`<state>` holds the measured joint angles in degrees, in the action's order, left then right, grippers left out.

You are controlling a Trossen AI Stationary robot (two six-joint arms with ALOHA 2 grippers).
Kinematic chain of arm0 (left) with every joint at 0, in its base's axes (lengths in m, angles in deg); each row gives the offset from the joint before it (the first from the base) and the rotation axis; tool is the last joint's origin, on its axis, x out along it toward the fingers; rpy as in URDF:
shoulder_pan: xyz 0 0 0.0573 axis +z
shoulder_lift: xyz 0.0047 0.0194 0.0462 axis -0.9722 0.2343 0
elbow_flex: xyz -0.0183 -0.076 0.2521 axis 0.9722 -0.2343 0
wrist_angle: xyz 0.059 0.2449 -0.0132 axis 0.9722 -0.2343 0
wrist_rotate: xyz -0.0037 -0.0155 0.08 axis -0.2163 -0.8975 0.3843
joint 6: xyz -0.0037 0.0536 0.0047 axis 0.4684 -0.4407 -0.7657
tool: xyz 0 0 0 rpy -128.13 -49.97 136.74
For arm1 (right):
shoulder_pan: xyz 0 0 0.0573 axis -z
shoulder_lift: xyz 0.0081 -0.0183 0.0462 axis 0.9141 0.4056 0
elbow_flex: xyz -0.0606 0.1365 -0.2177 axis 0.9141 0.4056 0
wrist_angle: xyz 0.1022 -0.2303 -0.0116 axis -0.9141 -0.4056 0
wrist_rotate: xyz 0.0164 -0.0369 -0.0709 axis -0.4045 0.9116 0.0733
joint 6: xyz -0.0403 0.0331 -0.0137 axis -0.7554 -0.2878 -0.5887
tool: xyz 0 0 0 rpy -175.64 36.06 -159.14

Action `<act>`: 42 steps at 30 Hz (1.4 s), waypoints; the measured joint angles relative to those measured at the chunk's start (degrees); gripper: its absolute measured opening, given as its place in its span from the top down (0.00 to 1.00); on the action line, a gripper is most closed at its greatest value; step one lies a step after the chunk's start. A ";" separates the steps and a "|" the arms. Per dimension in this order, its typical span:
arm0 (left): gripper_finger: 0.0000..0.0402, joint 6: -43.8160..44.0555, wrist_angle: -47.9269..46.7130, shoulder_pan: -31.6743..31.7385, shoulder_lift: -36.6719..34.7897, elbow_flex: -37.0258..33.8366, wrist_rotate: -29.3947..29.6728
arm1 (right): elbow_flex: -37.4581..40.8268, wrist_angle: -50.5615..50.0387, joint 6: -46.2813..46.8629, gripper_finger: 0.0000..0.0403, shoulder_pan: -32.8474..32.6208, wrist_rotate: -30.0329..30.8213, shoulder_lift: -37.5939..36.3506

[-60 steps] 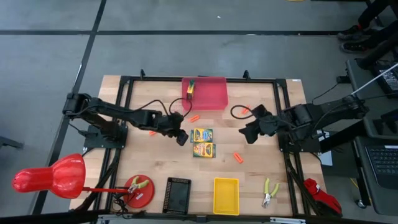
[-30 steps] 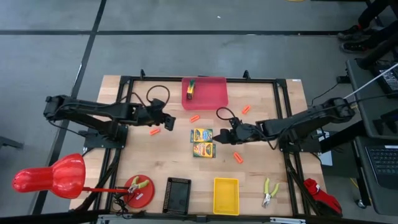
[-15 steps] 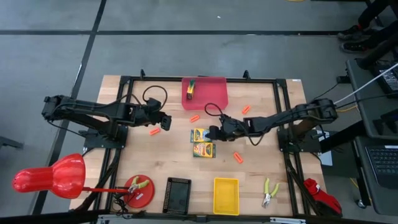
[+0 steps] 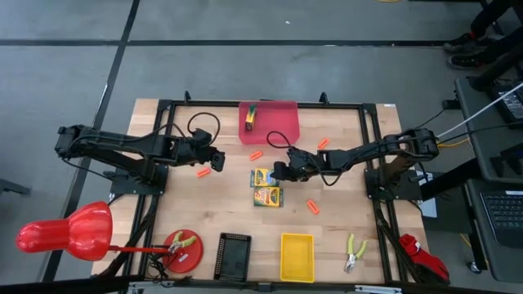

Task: Pick & Place School Supplies
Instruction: Put the yellow crayon box into the red bin

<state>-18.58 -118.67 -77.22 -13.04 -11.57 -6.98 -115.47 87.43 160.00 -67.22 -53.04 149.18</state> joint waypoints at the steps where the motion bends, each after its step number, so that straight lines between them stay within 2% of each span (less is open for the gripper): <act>1: 0.51 0.00 0.00 0.00 0.00 0.00 0.02 | 0.00 -0.28 -0.15 0.51 -0.02 0.00 0.00; 15: 0.51 0.15 0.43 0.00 0.02 0.00 -1.07 | 0.04 -0.79 -0.60 0.52 -0.41 0.08 2.80; 19: 0.51 0.59 0.46 0.00 0.02 0.00 -1.69 | 0.02 -2.45 0.25 0.56 -1.41 2.97 1.95; 26: 0.51 1.03 0.73 0.00 0.02 0.00 -1.77 | 0.04 -6.94 0.56 0.63 -1.73 3.21 1.95; 42: 0.51 -0.37 3.47 0.00 0.02 0.02 -3.11 | 0.04 -8.53 -0.30 0.63 -1.31 4.35 1.95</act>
<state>-18.95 -115.20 -77.22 -13.02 -11.55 -10.09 -115.43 78.91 159.70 -68.53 -48.68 151.12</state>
